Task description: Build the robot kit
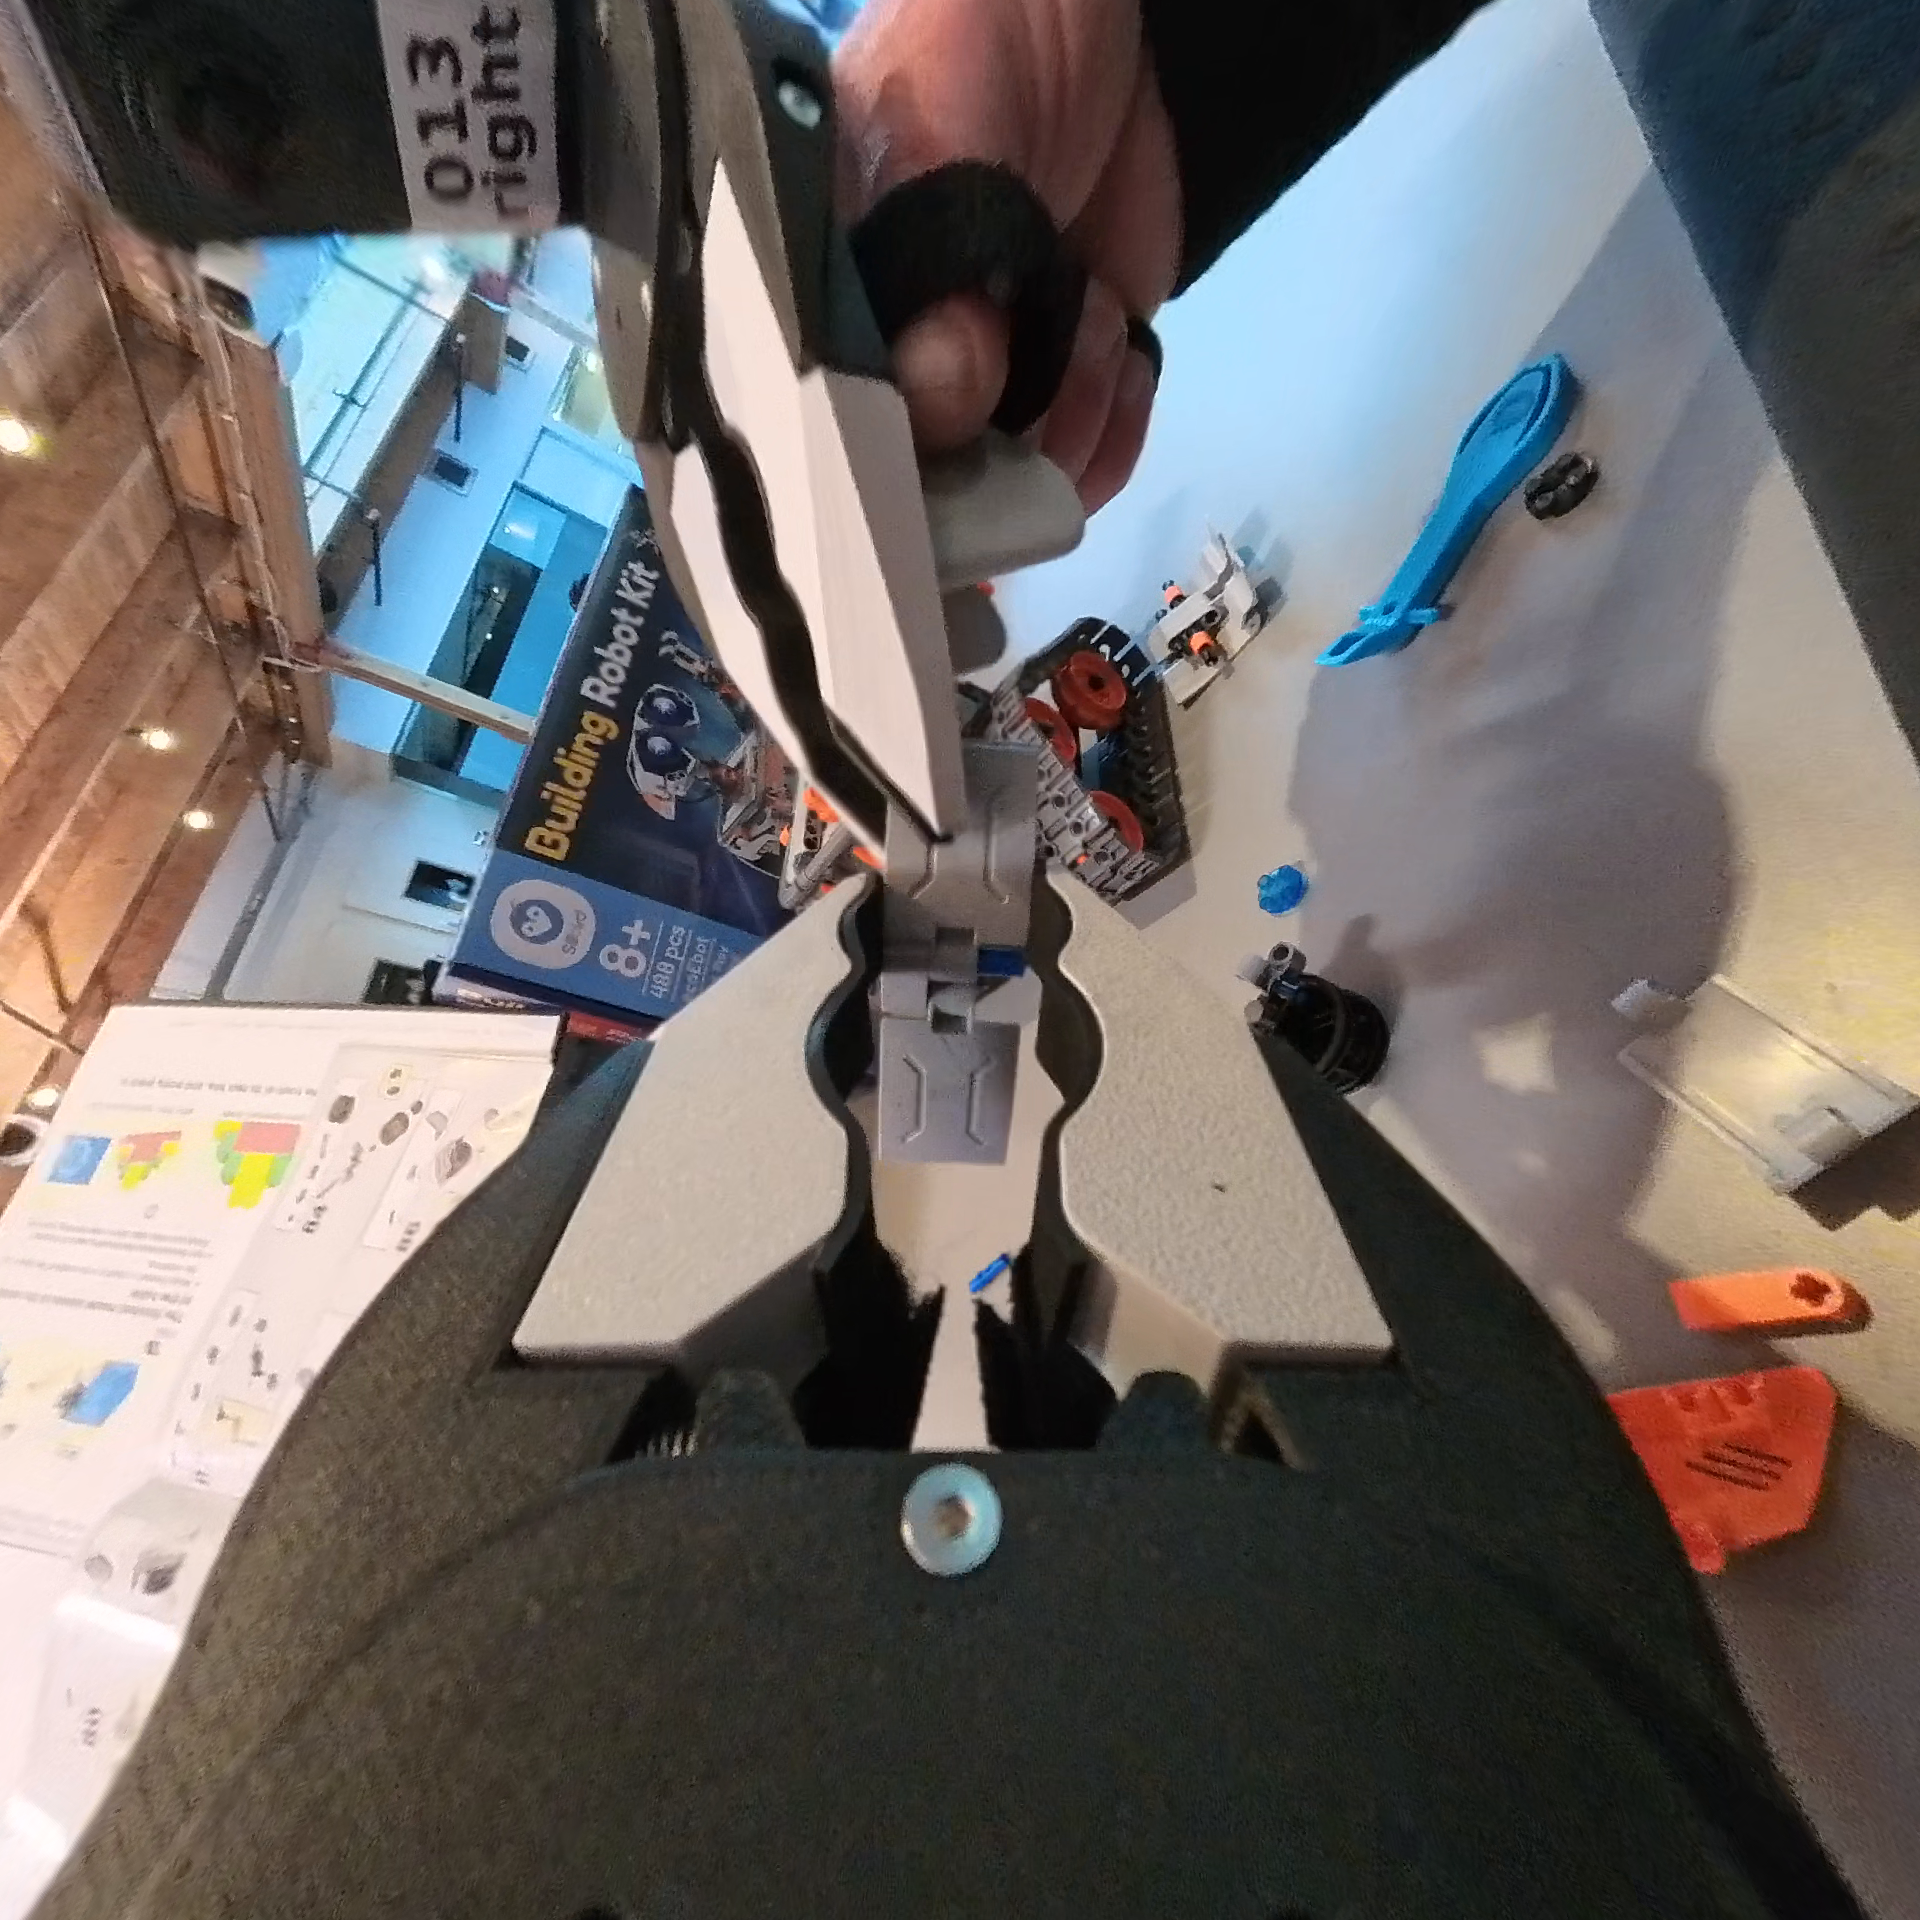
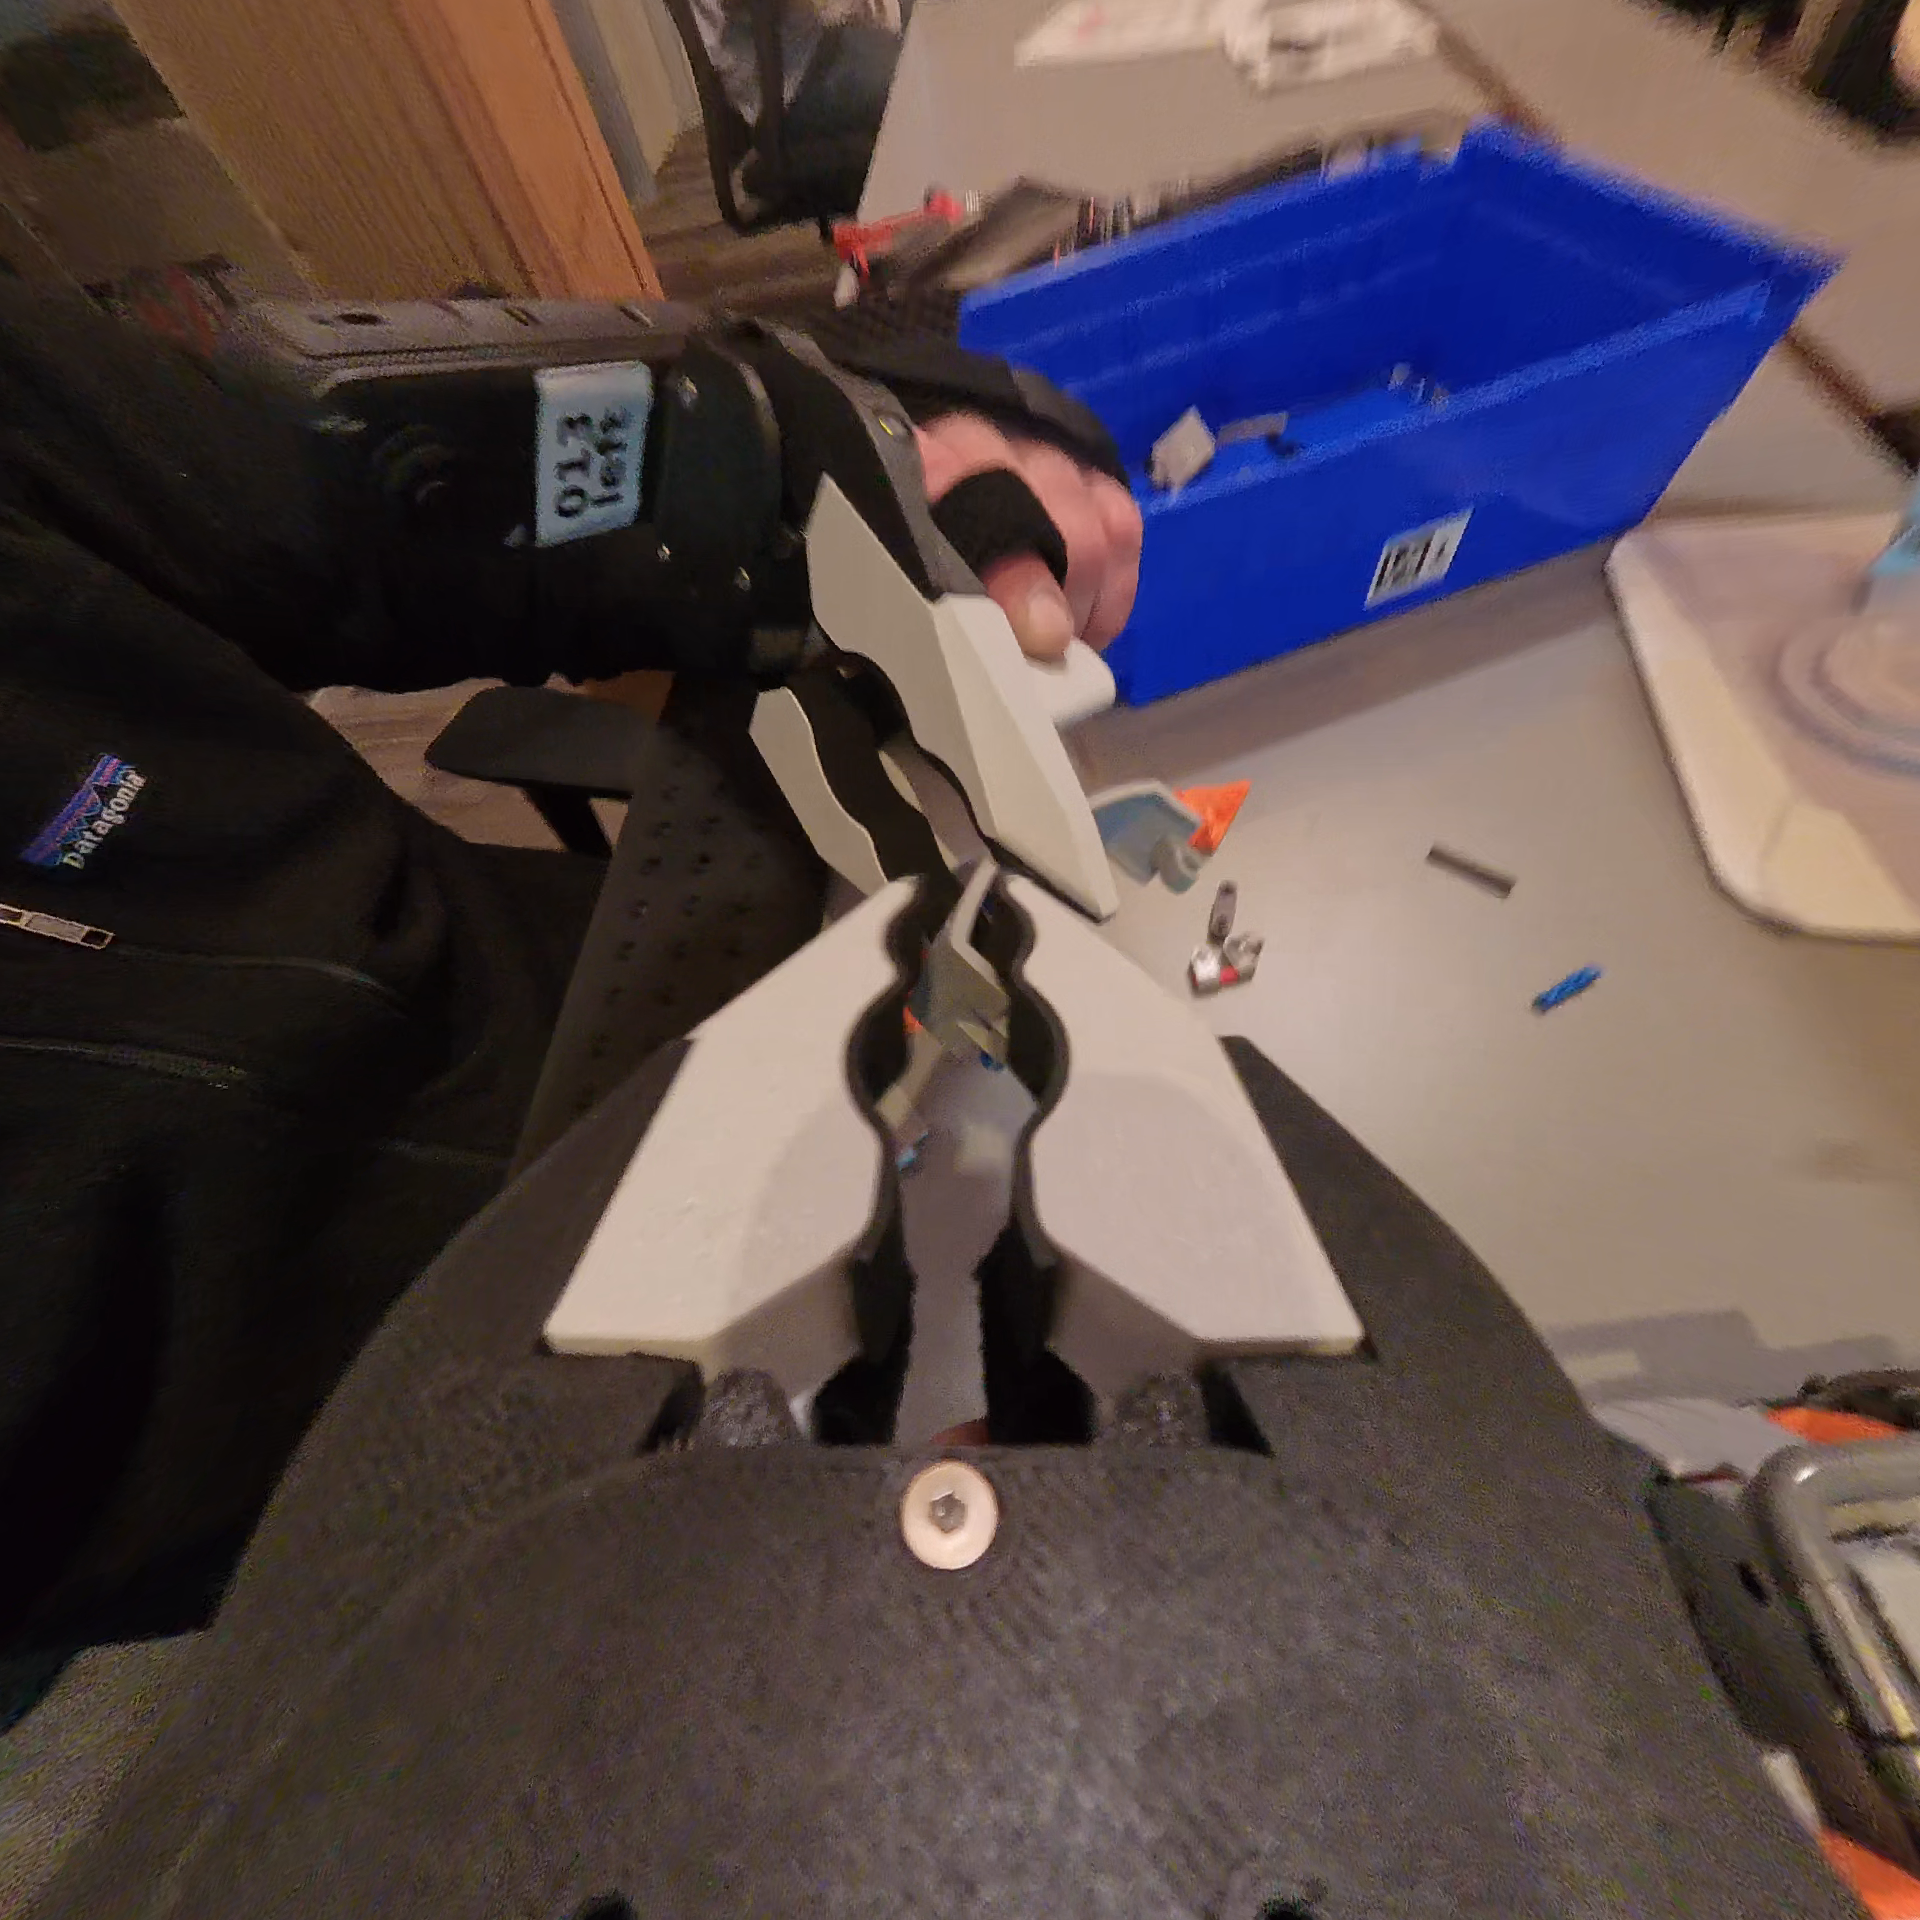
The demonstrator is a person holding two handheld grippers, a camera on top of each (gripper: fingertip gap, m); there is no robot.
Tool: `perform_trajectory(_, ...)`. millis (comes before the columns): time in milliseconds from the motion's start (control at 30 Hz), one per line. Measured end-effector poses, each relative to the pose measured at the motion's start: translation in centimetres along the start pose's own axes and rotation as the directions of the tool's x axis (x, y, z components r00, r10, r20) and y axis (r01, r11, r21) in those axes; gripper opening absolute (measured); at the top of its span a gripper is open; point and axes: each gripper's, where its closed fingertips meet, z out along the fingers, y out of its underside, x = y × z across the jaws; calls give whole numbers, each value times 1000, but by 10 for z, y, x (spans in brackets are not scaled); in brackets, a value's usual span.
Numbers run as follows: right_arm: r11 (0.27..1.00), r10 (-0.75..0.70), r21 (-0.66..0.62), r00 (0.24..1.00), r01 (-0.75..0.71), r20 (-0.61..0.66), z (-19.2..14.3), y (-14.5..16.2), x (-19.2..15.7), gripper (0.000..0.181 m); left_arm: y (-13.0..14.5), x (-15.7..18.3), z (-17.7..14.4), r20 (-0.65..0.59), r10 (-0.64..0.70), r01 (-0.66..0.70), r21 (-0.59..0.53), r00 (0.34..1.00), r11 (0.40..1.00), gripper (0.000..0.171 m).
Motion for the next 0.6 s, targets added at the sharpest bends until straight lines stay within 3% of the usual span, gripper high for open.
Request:
perform_trajectory(67,992,-113,42,991,116,-72,-8,-8,0,46,-3,-6,-4,6,-47,46,27,999,999,24)
perform_trajectory(100,978,-206,-12,966,207,-154,-12,-4,5,48,-3,-8,-6,2,-72,72,31,997,997,24)
perform_trajectory(200,905,-422,-183,861,383,-285,-16,4,7,49,-6,-15,-10,8,-89,89,49,996,995,24)
perform_trajectory(367,780,-616,-409,696,473,-370,-10,12,20,34,-11,-9,-7,-6,-48,48,39,999,998,24)
perform_trajectory(600,713,-697,-464,601,525,-391,-10,6,19,30,-12,-12,-9,-6,-54,54,40,999,998,24)
